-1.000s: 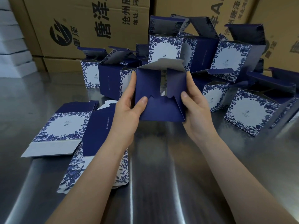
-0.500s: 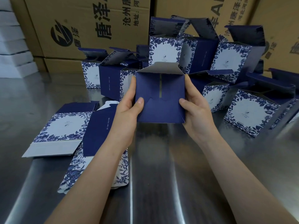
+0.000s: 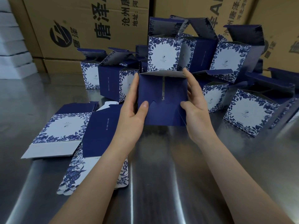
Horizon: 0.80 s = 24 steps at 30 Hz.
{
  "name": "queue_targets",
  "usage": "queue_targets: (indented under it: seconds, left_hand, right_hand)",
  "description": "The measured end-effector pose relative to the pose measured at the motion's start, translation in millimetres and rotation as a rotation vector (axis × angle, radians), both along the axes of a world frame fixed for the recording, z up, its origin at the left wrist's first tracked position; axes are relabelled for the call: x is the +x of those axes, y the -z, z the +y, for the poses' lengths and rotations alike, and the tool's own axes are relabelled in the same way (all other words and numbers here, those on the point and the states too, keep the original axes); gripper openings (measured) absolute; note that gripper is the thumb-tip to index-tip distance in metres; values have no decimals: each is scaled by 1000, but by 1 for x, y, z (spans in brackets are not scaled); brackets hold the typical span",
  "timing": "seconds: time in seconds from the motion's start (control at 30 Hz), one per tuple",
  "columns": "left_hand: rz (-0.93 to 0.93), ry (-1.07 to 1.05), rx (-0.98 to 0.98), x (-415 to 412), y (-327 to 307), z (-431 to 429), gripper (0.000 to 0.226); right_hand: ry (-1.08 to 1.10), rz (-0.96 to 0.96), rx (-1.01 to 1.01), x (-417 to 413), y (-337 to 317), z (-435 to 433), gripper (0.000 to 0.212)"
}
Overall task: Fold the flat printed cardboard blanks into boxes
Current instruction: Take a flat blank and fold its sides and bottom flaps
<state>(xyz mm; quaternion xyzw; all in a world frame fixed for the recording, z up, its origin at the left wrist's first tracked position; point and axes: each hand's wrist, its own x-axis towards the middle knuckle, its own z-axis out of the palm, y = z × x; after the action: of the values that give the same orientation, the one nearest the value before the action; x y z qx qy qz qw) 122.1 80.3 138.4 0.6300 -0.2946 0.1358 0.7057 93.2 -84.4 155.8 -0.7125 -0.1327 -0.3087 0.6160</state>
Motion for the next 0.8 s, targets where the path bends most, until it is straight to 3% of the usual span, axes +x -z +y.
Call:
queue_targets:
  seconds: [0.17,0.5,0.8]
  left_hand:
    - [-55,-42,44,-1,1,-1,66]
    - [-70,-109,113,-7,-1,-3,58]
    - [-21,-143,57,-11,-1,-4,46]
  right_hand:
    - [-33,-4,52,0,-2,3,77]
    - [29,-23,29,-3,2,5,33]
    - [95,-8,-112,-3,4,3,74]
